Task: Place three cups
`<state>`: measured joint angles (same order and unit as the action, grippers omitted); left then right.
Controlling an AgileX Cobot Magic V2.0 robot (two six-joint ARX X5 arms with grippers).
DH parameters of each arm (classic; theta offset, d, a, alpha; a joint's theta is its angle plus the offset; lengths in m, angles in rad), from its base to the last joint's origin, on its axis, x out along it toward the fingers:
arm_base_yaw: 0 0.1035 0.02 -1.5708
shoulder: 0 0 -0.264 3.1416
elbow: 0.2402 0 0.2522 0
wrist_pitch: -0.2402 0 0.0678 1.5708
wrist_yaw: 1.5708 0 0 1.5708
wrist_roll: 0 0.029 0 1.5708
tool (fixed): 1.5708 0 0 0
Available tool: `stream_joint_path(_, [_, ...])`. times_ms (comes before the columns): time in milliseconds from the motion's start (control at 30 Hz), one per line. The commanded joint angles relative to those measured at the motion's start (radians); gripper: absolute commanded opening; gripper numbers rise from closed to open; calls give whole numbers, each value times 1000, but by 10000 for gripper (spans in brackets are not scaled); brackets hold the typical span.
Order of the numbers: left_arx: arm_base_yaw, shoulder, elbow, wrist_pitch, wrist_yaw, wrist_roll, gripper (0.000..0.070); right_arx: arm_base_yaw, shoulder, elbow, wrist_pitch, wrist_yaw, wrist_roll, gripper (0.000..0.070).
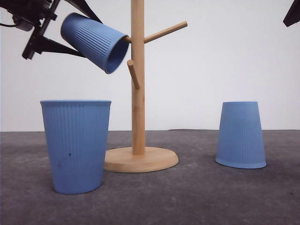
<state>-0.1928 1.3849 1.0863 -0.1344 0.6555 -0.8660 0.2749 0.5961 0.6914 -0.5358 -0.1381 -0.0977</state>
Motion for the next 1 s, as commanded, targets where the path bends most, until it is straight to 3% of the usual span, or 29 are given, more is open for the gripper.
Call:
stream_joint_path(0, [-8,28,20,2,-5,4,480,5,4,11,11,-4,13,492])
stream_joint_path(133, [-16,42,20,-4,0,10,499,5,4,11,11,-4,13,492])
stream_joint_path(267, [-13,36,20,-4,32,11,603,5,4,11,11,-4,13,492])
stream_joint_path(467, [11,18,20,-46,97,27,603,5,4,10,11,-4,13,492])
stream_joint_path(733, [45,-69,20,-269,97,201,599,5,4,11,11,-3,12,492])
stream_joint_path(833, [55,-124,20,-367,101,311,590,5,4,10,11,-3,13,492])
stream_joint_path(967, [65,-203,17,-489,47,473,491,5,4,11,5,-3,17,492])
